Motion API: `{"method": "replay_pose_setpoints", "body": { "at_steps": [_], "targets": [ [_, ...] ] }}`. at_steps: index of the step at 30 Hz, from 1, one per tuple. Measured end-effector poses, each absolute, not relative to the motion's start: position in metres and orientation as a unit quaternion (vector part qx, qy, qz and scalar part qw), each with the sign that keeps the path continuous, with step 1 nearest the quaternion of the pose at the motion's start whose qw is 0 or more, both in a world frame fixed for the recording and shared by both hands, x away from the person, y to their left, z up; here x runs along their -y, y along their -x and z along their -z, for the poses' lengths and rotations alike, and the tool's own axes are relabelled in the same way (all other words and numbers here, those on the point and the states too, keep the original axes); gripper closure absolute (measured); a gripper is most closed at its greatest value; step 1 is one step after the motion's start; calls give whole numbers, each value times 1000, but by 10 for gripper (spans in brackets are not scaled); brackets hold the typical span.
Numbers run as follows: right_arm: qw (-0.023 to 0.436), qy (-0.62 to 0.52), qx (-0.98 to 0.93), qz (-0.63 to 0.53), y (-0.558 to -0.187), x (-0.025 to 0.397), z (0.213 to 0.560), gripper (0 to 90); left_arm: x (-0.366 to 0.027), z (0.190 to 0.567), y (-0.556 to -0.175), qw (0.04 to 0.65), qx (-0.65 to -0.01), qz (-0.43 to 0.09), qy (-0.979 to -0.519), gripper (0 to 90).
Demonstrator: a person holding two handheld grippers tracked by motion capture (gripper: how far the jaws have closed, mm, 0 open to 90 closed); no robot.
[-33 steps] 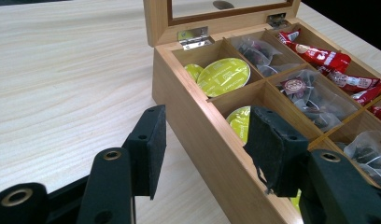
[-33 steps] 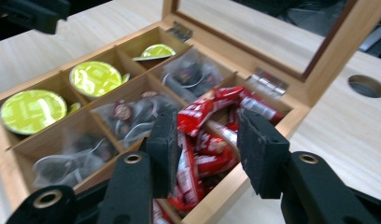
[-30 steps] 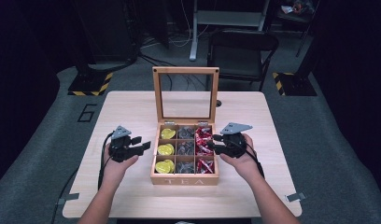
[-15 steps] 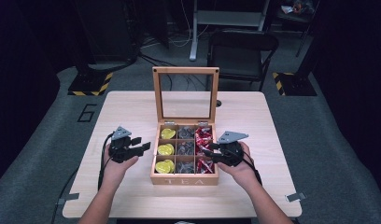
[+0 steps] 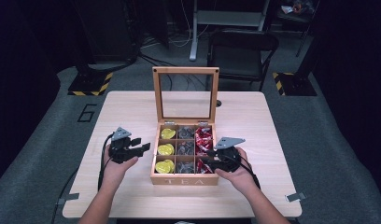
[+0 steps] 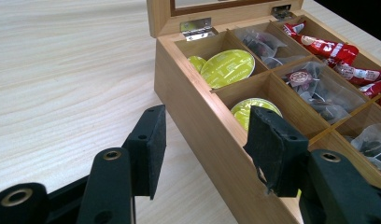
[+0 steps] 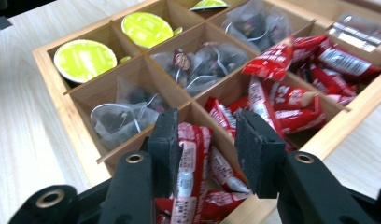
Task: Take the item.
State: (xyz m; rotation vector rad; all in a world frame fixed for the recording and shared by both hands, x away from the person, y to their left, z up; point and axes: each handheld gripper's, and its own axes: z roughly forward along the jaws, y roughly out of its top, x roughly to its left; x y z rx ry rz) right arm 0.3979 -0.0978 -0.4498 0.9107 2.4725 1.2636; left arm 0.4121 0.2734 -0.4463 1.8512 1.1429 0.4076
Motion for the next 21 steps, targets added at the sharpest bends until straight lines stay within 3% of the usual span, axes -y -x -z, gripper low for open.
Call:
{"method": "replay_pose_setpoints", "body": {
  "at_steps": [21],
  "targets": [
    [78, -306, -856, -409, -399, 85, 473, 620, -275, 446, -412, 449, -461, -166, -747, 474]
  ]
}}
